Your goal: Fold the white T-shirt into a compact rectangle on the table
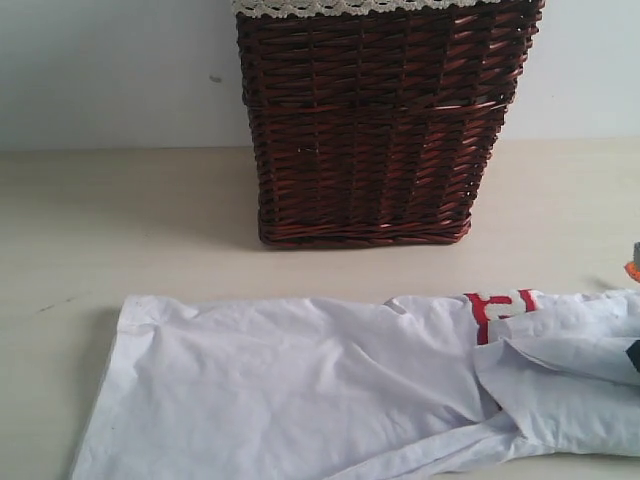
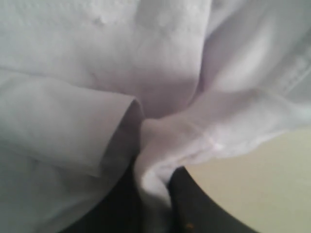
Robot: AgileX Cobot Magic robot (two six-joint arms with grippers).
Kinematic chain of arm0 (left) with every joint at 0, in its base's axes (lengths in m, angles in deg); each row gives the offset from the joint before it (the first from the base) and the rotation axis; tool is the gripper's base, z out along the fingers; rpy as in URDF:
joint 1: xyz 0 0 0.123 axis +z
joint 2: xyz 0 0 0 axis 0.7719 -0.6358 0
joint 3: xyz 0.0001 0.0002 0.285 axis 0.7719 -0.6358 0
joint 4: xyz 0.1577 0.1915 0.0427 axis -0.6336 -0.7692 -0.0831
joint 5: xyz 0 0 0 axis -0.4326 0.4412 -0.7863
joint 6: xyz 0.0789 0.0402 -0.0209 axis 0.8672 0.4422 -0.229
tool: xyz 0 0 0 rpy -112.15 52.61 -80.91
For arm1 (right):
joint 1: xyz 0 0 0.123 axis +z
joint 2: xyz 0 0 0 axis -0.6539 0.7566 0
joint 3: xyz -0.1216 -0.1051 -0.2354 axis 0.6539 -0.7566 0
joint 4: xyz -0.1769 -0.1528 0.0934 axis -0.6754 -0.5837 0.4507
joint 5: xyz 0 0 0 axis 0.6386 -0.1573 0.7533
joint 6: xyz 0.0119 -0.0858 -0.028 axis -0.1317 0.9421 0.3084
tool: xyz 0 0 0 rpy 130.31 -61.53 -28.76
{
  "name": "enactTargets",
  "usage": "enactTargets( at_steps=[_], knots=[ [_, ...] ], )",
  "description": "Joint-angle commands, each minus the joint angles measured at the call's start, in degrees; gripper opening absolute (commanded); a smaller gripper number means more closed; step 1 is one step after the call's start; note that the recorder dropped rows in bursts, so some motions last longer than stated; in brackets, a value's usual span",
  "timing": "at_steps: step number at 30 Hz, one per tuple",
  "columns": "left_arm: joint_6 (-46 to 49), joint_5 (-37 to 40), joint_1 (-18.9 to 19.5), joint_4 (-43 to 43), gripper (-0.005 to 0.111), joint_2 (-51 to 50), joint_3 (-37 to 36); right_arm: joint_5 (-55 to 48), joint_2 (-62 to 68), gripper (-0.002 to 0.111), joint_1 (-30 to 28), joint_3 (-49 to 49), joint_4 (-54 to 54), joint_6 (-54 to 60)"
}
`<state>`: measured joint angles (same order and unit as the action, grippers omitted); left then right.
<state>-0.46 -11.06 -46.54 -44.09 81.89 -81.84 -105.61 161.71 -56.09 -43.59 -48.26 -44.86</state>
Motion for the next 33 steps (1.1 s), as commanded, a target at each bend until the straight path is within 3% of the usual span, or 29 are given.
enactTargets(
  at_steps=[1,15,26,33],
  knots=[
    [0.1,-0.5,0.0,0.2,0.001,0.4,-0.2,-4.6,-3.6,0.000,-4.2,-0.2,0.5,6.6],
    [0.1,-0.5,0.0,0.2,0.001,0.4,-0.2,-2.6,-5.1,0.000,-14.3,-0.1,1.0,10.0],
    [0.1,-0.5,0.0,0.2,0.001,0.4,-0.2,3.0,-5.1,0.000,-21.8,-0.1,0.9,19.9],
    [0.1,-0.5,0.0,0.2,0.001,0.4,-0.2,3.6,-5.5,0.000,-24.1,-0.1,1.3,19.9]
  ],
)
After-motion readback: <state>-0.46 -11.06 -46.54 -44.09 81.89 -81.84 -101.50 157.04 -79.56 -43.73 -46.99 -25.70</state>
